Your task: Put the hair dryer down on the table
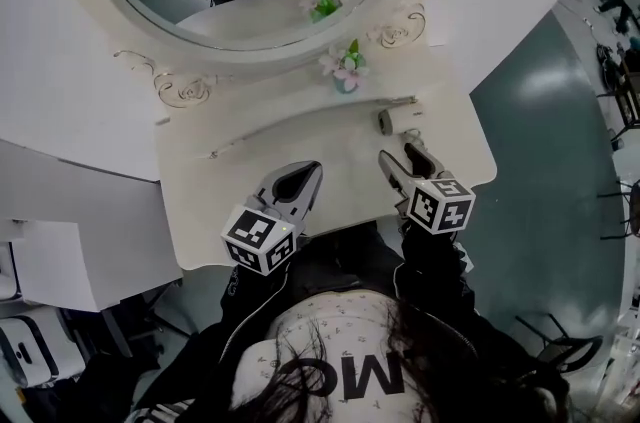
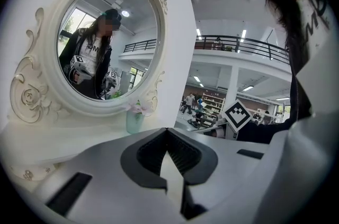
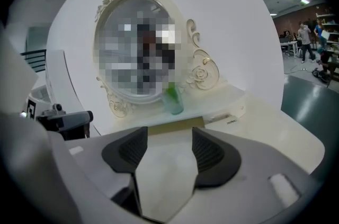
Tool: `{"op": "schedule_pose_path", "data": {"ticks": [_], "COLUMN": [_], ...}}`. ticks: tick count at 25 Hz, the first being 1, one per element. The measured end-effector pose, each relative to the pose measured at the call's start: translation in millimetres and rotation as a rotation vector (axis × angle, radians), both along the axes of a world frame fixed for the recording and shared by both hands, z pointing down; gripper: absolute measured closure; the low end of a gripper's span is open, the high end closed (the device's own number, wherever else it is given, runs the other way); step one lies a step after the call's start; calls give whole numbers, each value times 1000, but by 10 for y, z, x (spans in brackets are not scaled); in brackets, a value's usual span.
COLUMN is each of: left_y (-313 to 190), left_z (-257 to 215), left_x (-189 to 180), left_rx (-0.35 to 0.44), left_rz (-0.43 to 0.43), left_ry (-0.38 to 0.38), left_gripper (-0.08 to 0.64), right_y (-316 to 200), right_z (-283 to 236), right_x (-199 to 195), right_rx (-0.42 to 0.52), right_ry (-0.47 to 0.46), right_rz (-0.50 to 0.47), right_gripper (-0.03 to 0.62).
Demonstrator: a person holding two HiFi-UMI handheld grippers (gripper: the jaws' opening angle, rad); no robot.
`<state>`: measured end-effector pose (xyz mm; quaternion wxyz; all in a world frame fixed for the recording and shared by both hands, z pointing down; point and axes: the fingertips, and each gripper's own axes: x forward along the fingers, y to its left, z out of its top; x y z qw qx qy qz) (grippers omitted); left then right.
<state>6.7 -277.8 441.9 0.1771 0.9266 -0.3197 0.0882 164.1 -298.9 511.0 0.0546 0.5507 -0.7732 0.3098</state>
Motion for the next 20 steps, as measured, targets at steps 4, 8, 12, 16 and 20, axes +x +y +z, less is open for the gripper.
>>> {"op": "schedule_pose_path", "data": {"ticks": [4, 8, 12, 16, 20], "left_y": [104, 226, 383, 506, 607], "left_z": [-9, -2, 17, 32, 56], "left_x": [-140, -304, -485, -625, -695], "left_rx": [5, 11, 12, 6, -1], "left_rz": [40, 84, 124, 152, 178], "left_ry": [11, 16, 24, 36, 51], "left_gripper": [560, 560, 560, 560, 560], "right_y": [133, 300, 505, 683, 818], "right_z": [-178, -238, -209, -199, -213], "right_x": [-295, -571, -835, -1080, -1251], "right_rx": [42, 66, 64, 51, 47], "right_ry": [-20, -35, -59, -60, -54], "right_rz": [2, 24, 46, 44, 38], "right_gripper": [330, 403, 463, 474, 492]}}
